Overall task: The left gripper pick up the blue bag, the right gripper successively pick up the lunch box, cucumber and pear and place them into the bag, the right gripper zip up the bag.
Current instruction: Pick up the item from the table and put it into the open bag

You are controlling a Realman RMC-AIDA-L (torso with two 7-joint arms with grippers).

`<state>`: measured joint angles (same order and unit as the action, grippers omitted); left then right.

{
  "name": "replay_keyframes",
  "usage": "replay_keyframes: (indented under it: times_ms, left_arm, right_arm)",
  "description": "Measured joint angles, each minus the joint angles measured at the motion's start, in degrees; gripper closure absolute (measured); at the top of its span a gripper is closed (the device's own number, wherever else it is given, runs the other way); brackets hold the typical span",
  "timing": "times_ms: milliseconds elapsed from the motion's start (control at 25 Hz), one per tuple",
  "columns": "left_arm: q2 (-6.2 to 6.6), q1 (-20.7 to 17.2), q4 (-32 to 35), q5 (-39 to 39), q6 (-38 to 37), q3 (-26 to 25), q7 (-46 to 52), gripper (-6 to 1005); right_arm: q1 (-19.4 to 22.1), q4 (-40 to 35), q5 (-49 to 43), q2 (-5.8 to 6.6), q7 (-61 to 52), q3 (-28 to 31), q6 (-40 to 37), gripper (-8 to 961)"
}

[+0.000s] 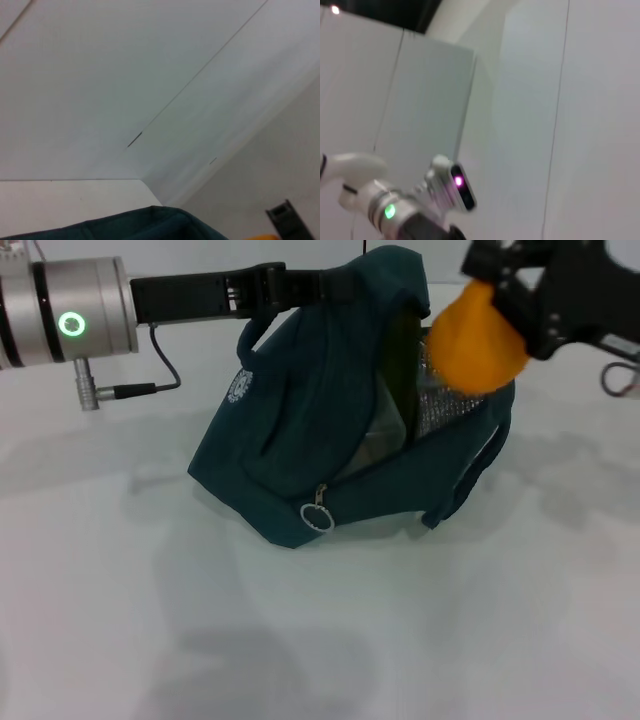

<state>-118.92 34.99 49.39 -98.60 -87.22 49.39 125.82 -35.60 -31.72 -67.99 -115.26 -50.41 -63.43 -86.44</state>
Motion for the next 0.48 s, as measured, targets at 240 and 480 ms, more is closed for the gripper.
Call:
replay_keyframes:
  times_ms: [240, 480]
  left_arm:
    - [0.0, -0.24, 0.0, 0.04, -0.07, 0.0, 0.12, 931]
    - [0.06, -0.27, 0.0, 0.13, -0.07, 0.0, 0.16, 931]
  right_arm:
    - [-0.39, 0.75, 0.01, -0.19, 3.27, -4.9, 7.58, 841]
    - [-1.06, 2.16, 0.0, -0.62, 4.85, -11.36, 13.14, 833]
